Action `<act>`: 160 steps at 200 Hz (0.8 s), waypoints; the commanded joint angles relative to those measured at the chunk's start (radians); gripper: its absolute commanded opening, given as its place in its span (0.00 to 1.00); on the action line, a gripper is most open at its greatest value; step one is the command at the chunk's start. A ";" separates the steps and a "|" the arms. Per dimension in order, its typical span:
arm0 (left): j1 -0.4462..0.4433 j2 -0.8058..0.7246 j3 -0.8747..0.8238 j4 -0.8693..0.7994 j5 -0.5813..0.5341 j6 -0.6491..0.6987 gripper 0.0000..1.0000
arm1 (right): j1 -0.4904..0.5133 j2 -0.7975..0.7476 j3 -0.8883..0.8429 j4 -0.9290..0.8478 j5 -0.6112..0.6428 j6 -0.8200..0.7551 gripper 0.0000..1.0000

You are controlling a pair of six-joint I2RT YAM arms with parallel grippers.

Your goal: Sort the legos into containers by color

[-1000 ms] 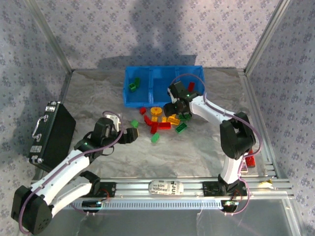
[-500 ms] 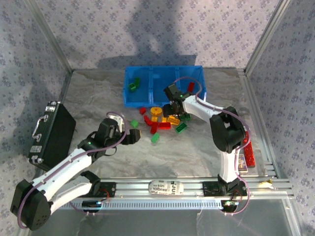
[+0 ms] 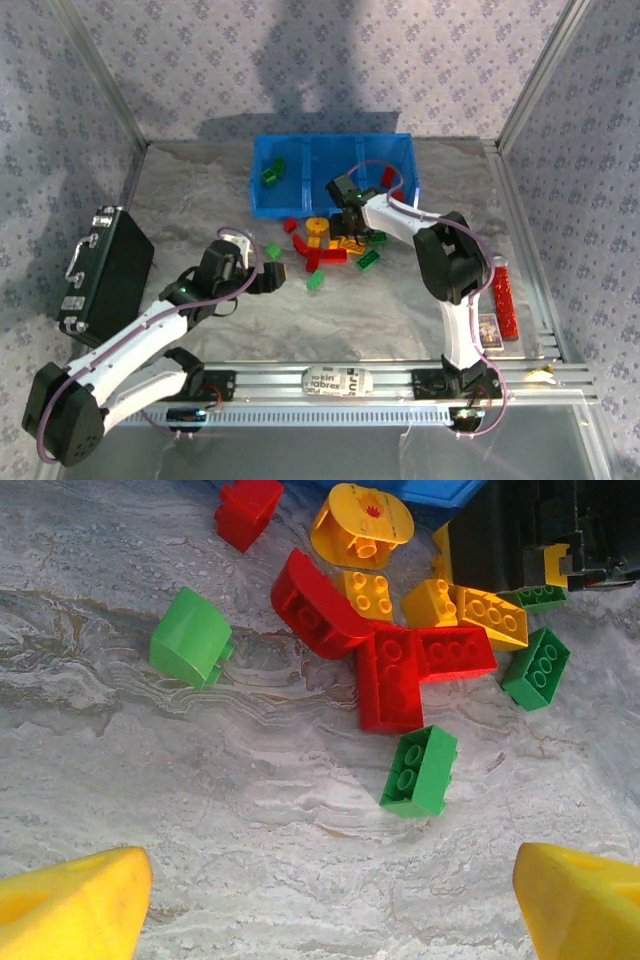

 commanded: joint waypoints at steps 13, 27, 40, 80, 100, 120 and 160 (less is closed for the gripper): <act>-0.005 0.003 0.016 0.038 -0.015 0.007 0.93 | 0.005 0.042 0.029 -0.022 0.037 0.046 0.62; -0.006 0.007 0.015 0.043 -0.015 0.008 0.93 | 0.002 0.056 0.038 -0.026 0.035 0.046 0.62; -0.006 0.012 0.016 0.045 -0.015 0.007 0.93 | 0.004 0.064 0.042 -0.032 0.038 0.046 0.60; -0.006 0.014 0.018 0.045 -0.018 0.012 0.93 | 0.022 0.014 -0.002 -0.029 0.072 0.055 0.46; -0.005 0.013 0.020 0.043 -0.020 0.015 0.93 | 0.043 -0.031 -0.016 -0.043 0.104 0.059 0.44; -0.006 0.009 0.022 0.041 -0.021 0.018 0.93 | 0.062 -0.080 -0.016 -0.059 0.126 0.058 0.44; -0.006 0.004 0.035 0.019 -0.022 0.033 0.93 | 0.072 -0.149 0.061 -0.088 0.145 0.024 0.43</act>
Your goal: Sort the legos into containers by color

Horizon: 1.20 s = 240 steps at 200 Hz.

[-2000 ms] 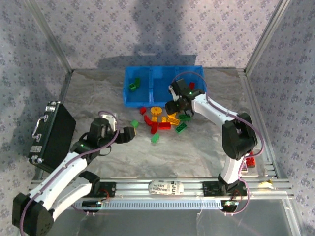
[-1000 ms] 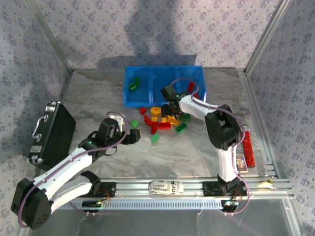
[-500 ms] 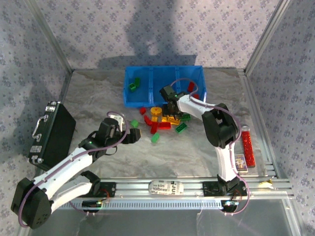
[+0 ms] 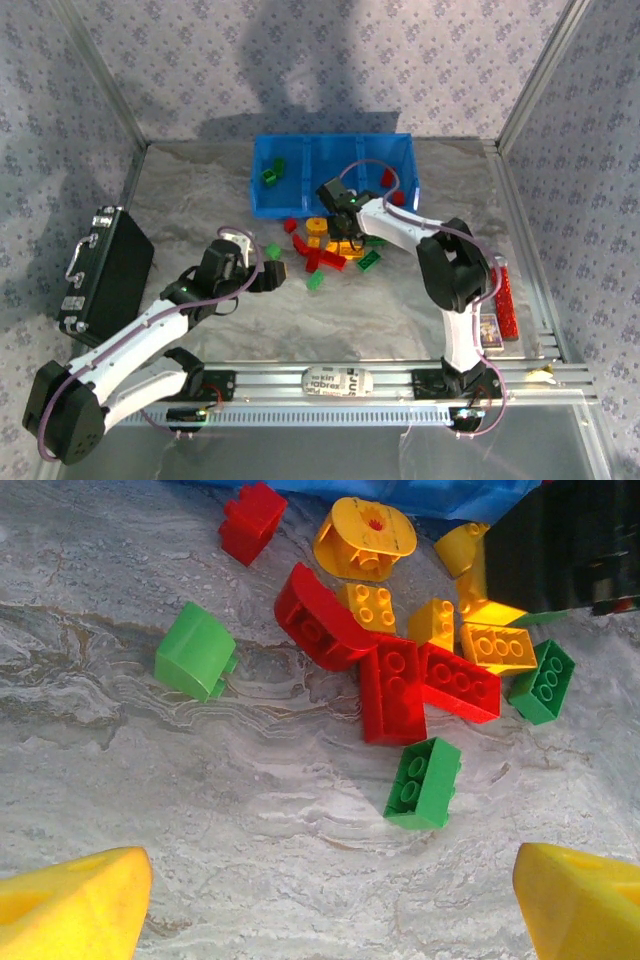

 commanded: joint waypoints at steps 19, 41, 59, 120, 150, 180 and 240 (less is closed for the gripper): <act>-0.006 -0.009 0.047 -0.014 -0.004 0.032 0.93 | -0.016 -0.057 0.155 -0.060 0.039 -0.057 0.44; -0.009 -0.015 0.055 -0.020 -0.003 0.034 0.93 | -0.052 0.019 0.306 -0.103 0.023 -0.097 0.44; -0.016 -0.015 0.061 -0.031 -0.008 0.031 0.93 | -0.078 0.092 0.432 -0.131 0.009 -0.126 0.45; -0.017 -0.002 0.087 -0.075 -0.051 0.033 0.93 | -0.065 0.072 0.463 -0.106 0.012 -0.170 0.93; -0.016 0.086 0.142 -0.083 -0.044 0.049 0.92 | -0.063 -0.086 0.247 -0.018 -0.030 -0.154 0.92; -0.022 0.216 0.219 -0.088 0.017 0.081 0.87 | -0.068 -0.251 0.017 0.069 -0.049 -0.145 0.91; -0.238 0.451 0.393 -0.196 -0.056 0.179 0.80 | -0.183 -0.557 -0.388 0.161 -0.079 -0.078 0.88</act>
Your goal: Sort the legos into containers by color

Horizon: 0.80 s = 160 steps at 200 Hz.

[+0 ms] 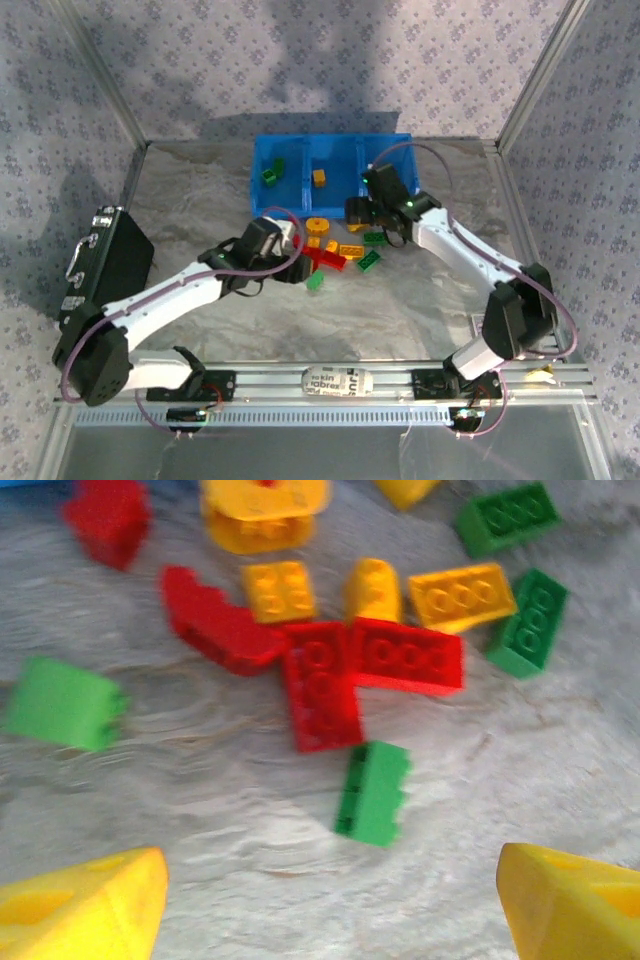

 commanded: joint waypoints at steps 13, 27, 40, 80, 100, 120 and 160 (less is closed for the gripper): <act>-0.085 0.129 0.085 -0.083 -0.023 0.050 0.74 | -0.084 -0.145 -0.181 0.052 -0.029 0.055 0.87; -0.097 0.170 0.092 -0.084 -0.018 0.039 0.70 | -0.114 -0.196 -0.234 0.063 -0.051 0.061 0.86; -0.108 0.199 0.102 -0.087 -0.019 0.040 0.68 | -0.129 -0.227 -0.267 0.065 -0.061 0.063 0.86; -0.134 0.289 0.151 -0.110 -0.028 0.058 0.63 | -0.151 -0.268 -0.331 0.083 -0.087 0.076 0.85; -0.138 0.324 0.168 -0.108 -0.033 0.059 0.62 | -0.153 -0.273 -0.341 0.094 -0.095 0.080 0.84; -0.137 0.345 0.175 -0.098 -0.040 0.062 0.60 | -0.152 -0.278 -0.346 0.096 -0.095 0.081 0.84; -0.137 0.413 0.206 -0.110 -0.053 0.073 0.54 | -0.156 -0.285 -0.357 0.098 -0.097 0.080 0.82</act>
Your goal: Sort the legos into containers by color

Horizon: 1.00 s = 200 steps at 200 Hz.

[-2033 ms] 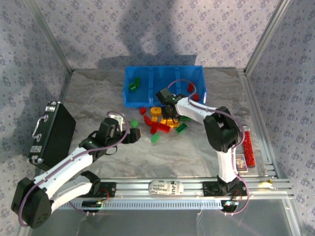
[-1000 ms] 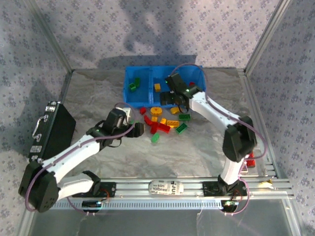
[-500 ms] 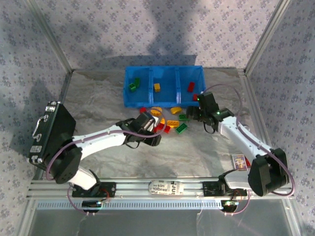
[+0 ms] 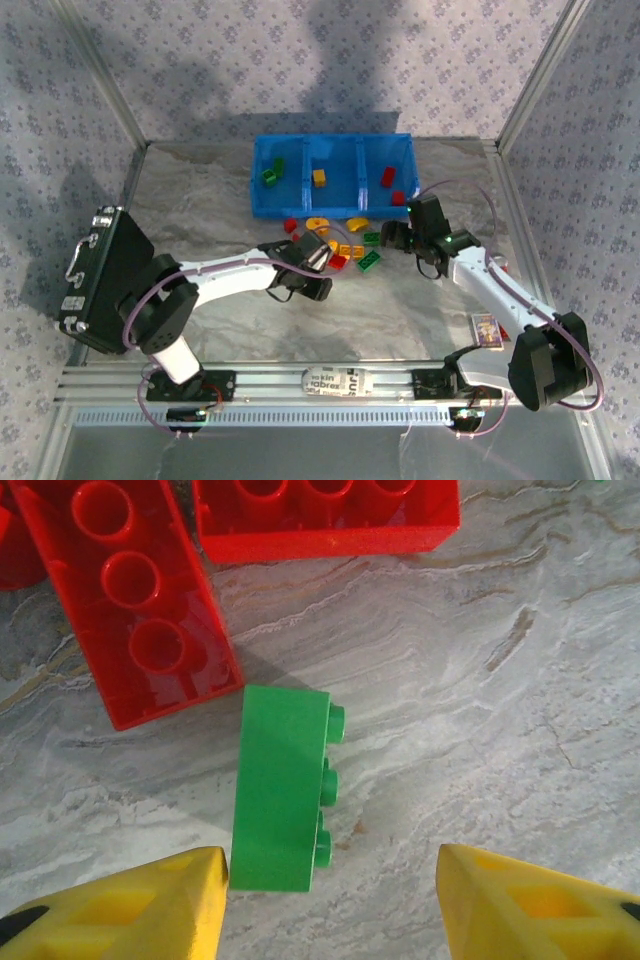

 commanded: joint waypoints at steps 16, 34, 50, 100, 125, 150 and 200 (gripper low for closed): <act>-0.004 0.064 0.053 -0.021 -0.034 0.024 0.43 | -0.008 -0.036 -0.023 0.014 -0.009 0.014 0.81; -0.005 0.077 0.066 -0.031 -0.044 0.028 0.31 | -0.009 -0.048 -0.031 0.016 -0.008 0.018 0.81; -0.004 0.074 0.074 -0.044 -0.061 0.035 0.28 | -0.009 -0.059 -0.035 0.015 -0.002 0.018 0.80; 0.025 -0.091 0.108 -0.080 -0.111 0.075 0.23 | -0.020 -0.110 -0.036 -0.002 0.009 0.015 0.80; 0.150 -0.192 0.112 -0.058 -0.050 0.083 0.24 | -0.025 -0.117 -0.042 -0.006 0.005 0.020 0.79; 0.307 -0.207 0.163 -0.061 0.008 0.109 0.25 | -0.019 -0.123 -0.064 -0.002 -0.001 0.036 0.78; 0.475 -0.049 0.352 -0.050 0.068 0.136 0.26 | 0.021 -0.130 -0.110 0.032 -0.027 0.078 0.77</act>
